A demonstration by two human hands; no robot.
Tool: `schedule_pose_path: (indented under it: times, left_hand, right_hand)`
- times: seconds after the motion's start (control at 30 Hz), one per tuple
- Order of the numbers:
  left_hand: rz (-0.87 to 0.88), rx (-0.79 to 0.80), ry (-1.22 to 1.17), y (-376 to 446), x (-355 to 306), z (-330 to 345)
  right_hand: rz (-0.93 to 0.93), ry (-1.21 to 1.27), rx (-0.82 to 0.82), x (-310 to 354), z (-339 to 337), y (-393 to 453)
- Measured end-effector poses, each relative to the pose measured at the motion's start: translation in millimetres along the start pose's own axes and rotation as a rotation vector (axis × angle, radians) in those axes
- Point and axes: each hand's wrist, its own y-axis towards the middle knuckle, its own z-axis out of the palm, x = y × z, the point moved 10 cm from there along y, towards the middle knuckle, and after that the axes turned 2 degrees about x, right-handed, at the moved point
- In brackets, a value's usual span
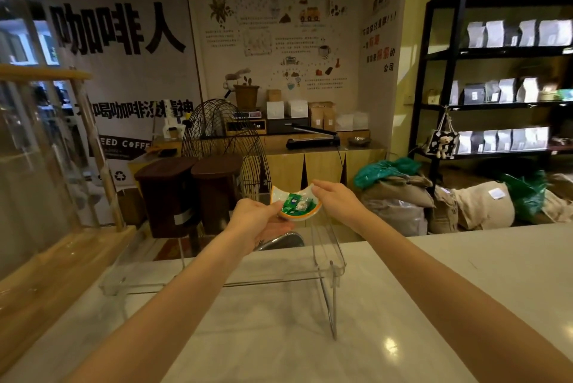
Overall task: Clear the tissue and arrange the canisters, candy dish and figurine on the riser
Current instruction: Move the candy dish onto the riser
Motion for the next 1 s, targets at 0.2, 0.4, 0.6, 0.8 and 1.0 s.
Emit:
schedule_pose_path:
  times: [0.2, 0.4, 0.6, 0.8, 1.0]
  left_hand:
    - [0.062, -0.014, 0.083, 2, -7, -2]
    - [0.219, -0.123, 0.386, -1, -23, -11]
    - [0.462, -0.250, 0.939, -28, -49, 0]
    - [0.573, -0.236, 1.251, -71, -44, 18]
    - [0.776, -0.076, 1.236, -141, -25, 47]
  right_hand:
    - [0.040, 0.027, 0.028, 1, 3, -3]
    - [0.012, -0.026, 0.051, 13, 4, -23]
    - [-0.039, -0.178, 0.046, 17, -8, -80]
    - [-0.167, -0.352, 0.040, 13, -22, -174]
    - [-0.170, -0.442, 0.096, -16, -26, -264]
